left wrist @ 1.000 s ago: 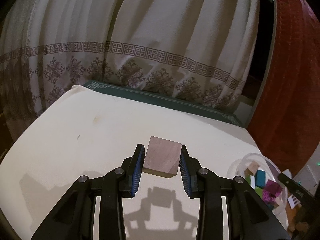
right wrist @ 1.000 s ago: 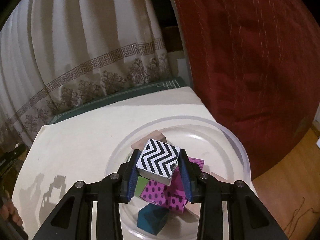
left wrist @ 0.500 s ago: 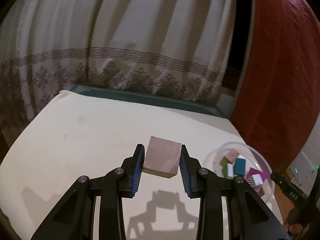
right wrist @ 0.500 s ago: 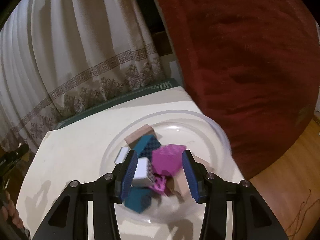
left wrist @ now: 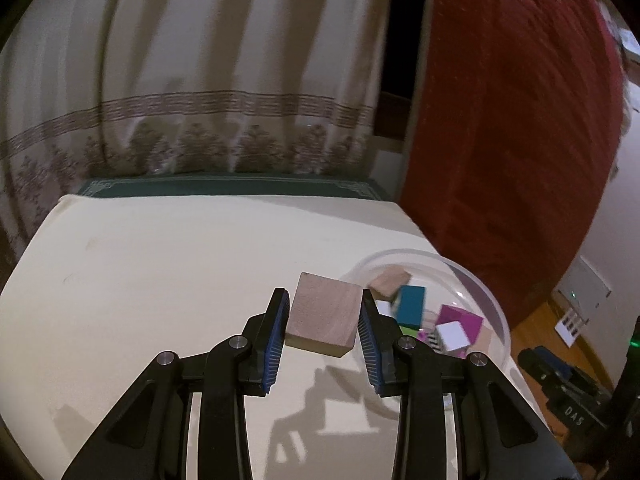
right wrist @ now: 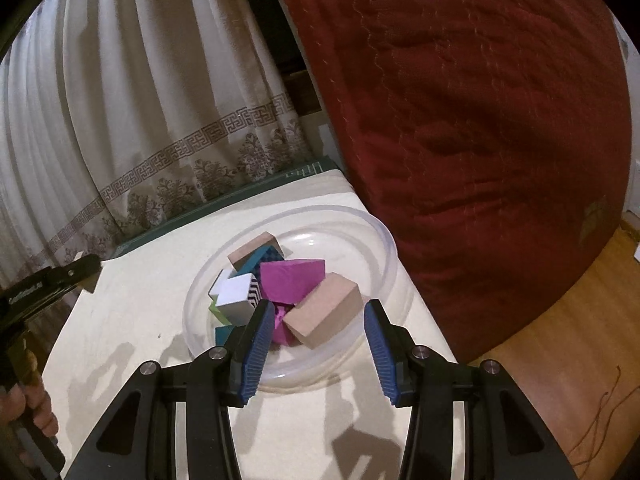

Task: Organize rigid objects
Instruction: 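Carry the tan cube over the bowl and lower it in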

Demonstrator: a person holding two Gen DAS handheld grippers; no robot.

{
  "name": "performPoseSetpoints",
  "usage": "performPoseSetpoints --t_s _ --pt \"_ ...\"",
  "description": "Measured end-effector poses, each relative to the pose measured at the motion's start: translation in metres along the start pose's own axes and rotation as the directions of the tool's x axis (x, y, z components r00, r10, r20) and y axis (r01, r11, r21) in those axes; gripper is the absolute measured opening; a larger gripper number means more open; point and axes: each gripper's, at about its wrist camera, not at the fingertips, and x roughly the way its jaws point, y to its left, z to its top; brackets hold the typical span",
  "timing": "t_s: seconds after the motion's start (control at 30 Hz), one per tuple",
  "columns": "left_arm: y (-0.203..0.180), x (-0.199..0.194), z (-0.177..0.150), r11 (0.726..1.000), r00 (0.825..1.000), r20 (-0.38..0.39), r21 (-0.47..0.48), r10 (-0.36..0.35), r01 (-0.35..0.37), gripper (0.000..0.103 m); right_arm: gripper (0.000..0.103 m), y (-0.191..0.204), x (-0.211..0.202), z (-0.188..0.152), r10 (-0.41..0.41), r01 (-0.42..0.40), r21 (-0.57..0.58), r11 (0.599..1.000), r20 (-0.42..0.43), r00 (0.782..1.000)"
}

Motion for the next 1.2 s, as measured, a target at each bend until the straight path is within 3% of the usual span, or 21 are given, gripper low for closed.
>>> performPoseSetpoints --t_s 0.33,0.57,0.9,1.2 --pt "-0.041 0.034 0.007 0.995 0.998 -0.040 0.079 -0.052 0.055 0.035 0.051 -0.010 0.000 -0.004 0.009 -0.009 0.006 1.000 -0.011 1.000" --pt "-0.033 0.038 -0.012 0.996 0.992 -0.117 0.064 -0.052 0.060 0.036 0.054 -0.018 0.002 -0.009 0.017 -0.017 0.021 1.000 -0.021 1.000" --pt "-0.022 0.059 -0.053 0.995 0.965 -0.249 0.030 -0.081 0.092 0.039 0.055 -0.021 0.009 -0.021 0.035 -0.033 0.031 0.999 -0.063 0.997" --pt "-0.024 0.062 -0.058 0.990 0.963 -0.250 0.067 -0.102 0.122 0.044 0.056 -0.021 0.010 -0.021 0.033 -0.031 0.031 0.999 -0.076 0.997"
